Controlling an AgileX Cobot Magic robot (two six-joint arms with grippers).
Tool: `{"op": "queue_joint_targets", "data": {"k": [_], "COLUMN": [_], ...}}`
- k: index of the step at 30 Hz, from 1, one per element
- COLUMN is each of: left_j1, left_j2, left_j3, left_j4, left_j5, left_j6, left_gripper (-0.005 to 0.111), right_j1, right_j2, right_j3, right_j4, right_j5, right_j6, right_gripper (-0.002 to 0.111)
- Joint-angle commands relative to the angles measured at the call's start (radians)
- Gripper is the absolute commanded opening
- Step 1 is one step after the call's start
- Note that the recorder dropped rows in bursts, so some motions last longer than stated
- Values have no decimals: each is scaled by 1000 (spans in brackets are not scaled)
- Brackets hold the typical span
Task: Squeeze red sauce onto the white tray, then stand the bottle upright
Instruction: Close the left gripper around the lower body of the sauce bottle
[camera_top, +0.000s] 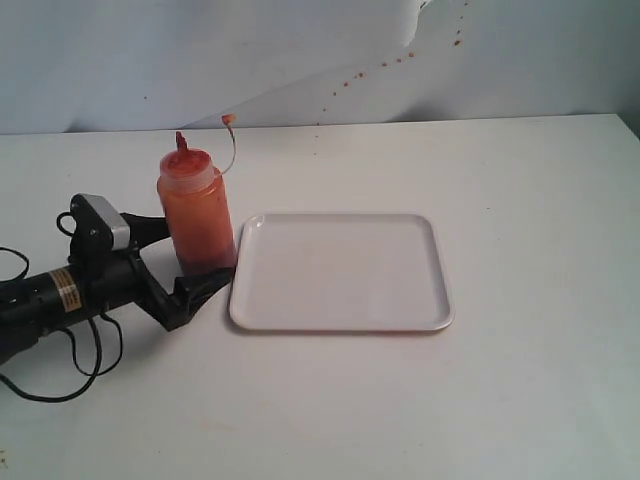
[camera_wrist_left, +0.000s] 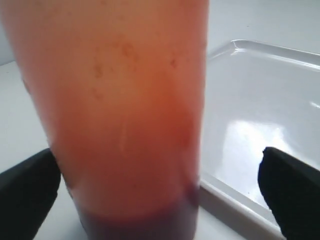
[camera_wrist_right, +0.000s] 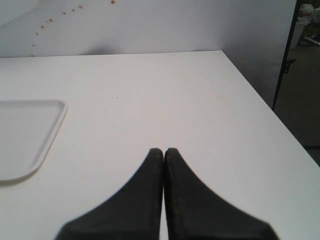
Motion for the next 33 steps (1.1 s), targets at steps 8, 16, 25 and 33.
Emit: {"op": "queue_joint_targets", "data": {"k": [8,16,25,33], "left_j1": [-6,-7,-7,-7], "left_j2": [6,117,144,144], "left_j3": [-114,-183,-214,-214], "left_j4": [24,67,57,53], "left_j5": [136,132,136,140], "left_j6": [-149,-178,-176,-176], "left_gripper": [104,104,104,77], "right_j1": [3,3,3,3], "right_j2": [-6,-6,-6,-6], "right_j3": [4,4,4,4], "right_j4": [-6,-6,-6,-6], "right_j5": [-3,-3,-3,-3], "right_j6": [-2,-2,-2,-2], "right_gripper": [0,0,0,0]}}
